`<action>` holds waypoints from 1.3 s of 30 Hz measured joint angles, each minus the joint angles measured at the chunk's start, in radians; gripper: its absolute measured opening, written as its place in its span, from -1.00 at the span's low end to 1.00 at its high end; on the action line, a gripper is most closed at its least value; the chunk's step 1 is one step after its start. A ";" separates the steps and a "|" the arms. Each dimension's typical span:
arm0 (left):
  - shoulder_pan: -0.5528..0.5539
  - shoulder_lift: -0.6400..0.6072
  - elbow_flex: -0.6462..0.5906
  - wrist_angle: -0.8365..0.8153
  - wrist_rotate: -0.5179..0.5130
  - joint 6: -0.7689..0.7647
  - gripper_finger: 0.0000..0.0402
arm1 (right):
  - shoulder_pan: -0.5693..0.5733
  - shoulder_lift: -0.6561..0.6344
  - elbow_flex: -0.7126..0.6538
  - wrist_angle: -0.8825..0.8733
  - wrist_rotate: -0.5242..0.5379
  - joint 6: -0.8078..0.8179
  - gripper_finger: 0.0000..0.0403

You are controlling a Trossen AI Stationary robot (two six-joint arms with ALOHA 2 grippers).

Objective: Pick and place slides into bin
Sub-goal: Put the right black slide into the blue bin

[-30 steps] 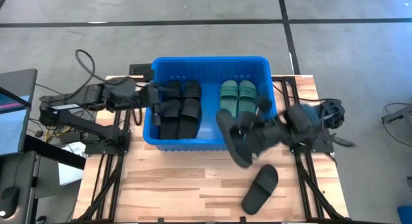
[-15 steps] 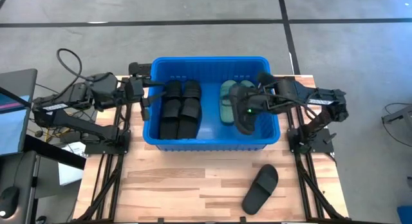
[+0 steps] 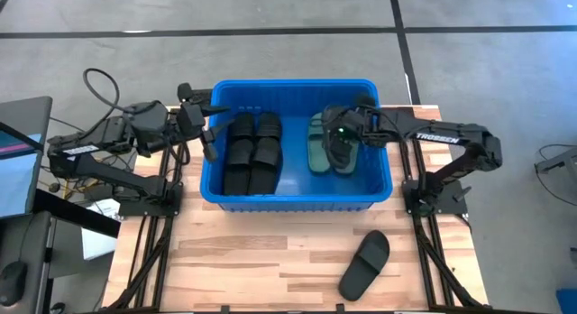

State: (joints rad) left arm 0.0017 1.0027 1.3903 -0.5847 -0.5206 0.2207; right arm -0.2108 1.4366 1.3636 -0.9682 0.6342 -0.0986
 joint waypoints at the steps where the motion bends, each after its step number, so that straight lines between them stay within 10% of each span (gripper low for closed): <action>1: 0.000 0.001 0.000 0.007 -0.002 0.000 -0.34 | -0.012 0.006 -0.018 0.032 -0.011 -0.017 -1.00; 17: 0.000 0.023 0.000 0.020 -0.085 -0.013 -0.34 | -0.023 0.252 -0.085 0.188 -0.107 -0.094 -1.00; 39: 0.000 0.026 0.000 -0.033 -0.089 -0.018 -0.34 | 0.125 0.269 -0.087 0.111 -0.136 0.100 -1.00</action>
State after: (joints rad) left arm 0.0013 1.0286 1.3903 -0.6181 -0.6098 0.2031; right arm -0.0862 1.7060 1.2771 -0.8570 0.4981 0.0010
